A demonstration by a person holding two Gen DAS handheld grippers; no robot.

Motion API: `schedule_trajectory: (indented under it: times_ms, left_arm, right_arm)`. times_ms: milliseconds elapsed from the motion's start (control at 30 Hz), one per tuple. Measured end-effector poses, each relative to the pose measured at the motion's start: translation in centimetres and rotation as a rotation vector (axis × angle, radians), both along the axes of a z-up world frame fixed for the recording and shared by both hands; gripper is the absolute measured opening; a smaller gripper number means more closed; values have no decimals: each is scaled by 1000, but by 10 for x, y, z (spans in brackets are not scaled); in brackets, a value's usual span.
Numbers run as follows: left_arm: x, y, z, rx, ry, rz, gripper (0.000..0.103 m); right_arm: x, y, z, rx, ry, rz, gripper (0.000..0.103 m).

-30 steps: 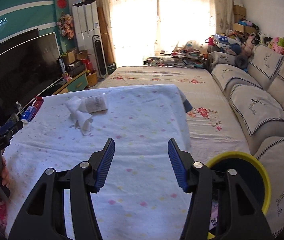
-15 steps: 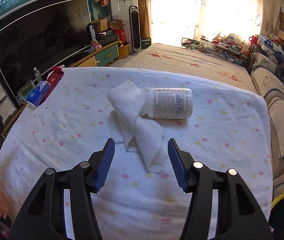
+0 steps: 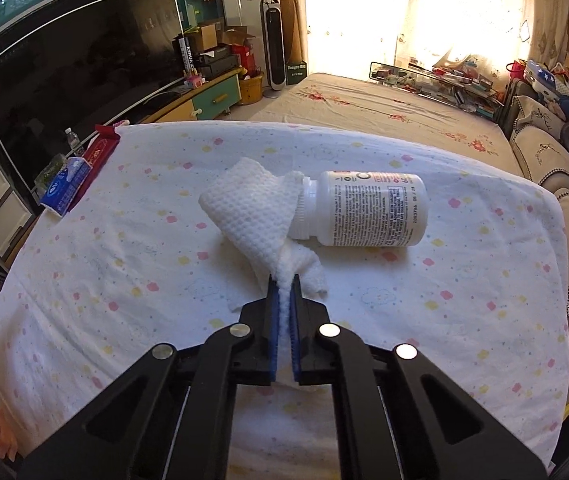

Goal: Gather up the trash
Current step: 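Grasp the white wet wipe with the right tool, then carry the wet wipe over the bin and open the right tool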

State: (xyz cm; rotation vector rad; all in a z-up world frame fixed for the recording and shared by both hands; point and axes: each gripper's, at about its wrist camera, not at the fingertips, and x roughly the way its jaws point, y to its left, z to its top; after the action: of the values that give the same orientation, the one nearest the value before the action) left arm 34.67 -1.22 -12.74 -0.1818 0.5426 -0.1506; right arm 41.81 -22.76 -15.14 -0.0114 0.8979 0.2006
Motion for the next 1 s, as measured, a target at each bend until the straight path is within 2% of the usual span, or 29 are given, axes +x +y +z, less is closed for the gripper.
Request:
schedule_trajectory:
  times_ms: [300, 467, 600, 800, 1000]
  left_arm:
    - [2, -3, -2, 15, 6, -6, 98]
    - [3, -6, -4, 28, 7, -6, 98]
    - [3, -7, -5, 37, 8, -8, 98]
    - [2, -9, -7, 50, 8, -16, 98]
    - [1, -12, -8, 64, 9, -21, 98]
  right_arm:
    - [-44, 3, 47, 92, -77, 68, 4]
    - [-80, -15, 80, 150, -145, 75, 4]
    - [-111, -41, 102, 158, -196, 55, 4]
    - [-164, -108, 115, 160, -235, -65, 4]
    - [-216, -195, 94, 131, -205, -270, 6]
